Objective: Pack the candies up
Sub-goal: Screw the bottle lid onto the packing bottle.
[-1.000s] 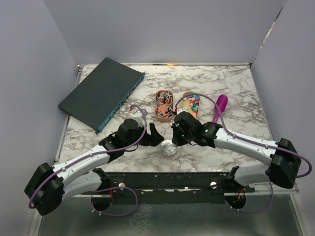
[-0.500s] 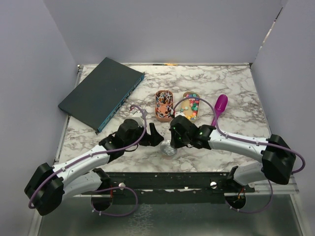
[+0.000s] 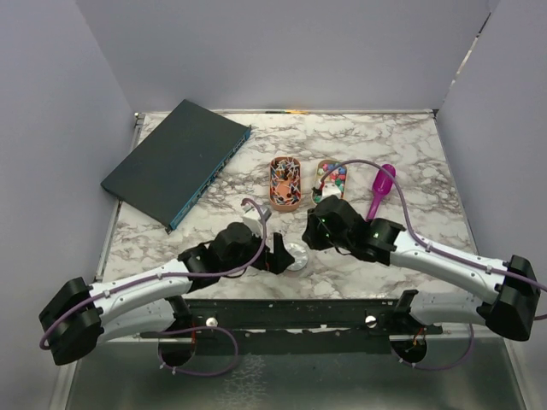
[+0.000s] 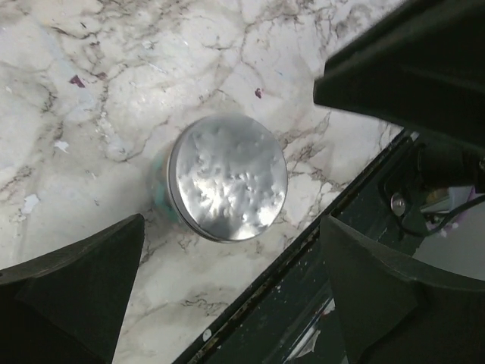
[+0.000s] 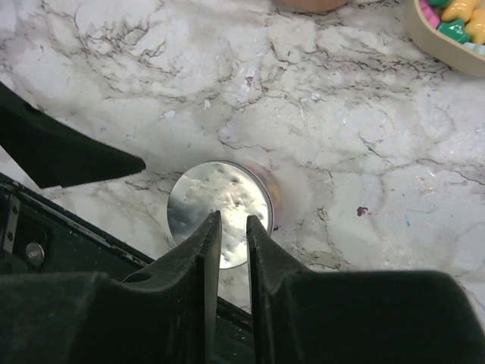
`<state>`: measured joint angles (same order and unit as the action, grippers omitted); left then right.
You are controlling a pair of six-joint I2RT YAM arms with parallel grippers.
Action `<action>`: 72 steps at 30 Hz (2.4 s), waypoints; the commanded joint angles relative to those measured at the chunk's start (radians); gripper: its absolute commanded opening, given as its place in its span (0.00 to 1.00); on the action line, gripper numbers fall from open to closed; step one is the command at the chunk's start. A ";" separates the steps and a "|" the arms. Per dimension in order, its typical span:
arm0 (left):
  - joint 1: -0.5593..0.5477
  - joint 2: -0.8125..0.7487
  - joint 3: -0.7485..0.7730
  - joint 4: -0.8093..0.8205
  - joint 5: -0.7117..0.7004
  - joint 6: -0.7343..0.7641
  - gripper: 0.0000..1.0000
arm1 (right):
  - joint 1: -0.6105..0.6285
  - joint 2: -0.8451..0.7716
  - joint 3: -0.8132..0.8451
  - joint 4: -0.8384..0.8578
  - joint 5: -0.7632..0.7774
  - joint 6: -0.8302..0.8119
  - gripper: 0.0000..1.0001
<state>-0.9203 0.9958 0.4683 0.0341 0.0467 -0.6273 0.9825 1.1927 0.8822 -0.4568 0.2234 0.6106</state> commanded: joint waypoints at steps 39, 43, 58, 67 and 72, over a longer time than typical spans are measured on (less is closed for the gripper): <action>-0.491 0.517 -0.354 1.173 -0.535 0.384 0.99 | 0.006 -0.194 -0.165 0.017 0.053 0.012 0.27; -0.492 0.618 -0.332 1.240 -0.537 0.400 0.99 | 0.007 -0.203 -0.172 0.019 0.053 0.004 0.28; -0.477 0.927 -0.221 1.419 -0.658 0.437 0.99 | 0.007 -0.184 -0.194 0.026 0.073 -0.009 0.30; -0.398 1.008 -0.195 1.489 -0.580 0.401 0.99 | 0.007 -0.173 -0.202 0.030 0.088 -0.016 0.32; -0.393 1.033 -0.171 1.487 -0.547 0.411 0.99 | 0.007 -0.157 -0.205 0.039 0.107 -0.031 0.35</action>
<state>-1.3201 1.9831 0.2890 1.5028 -0.5537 -0.1928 0.9829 1.0180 0.6937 -0.4412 0.2806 0.6014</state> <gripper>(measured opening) 0.991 0.338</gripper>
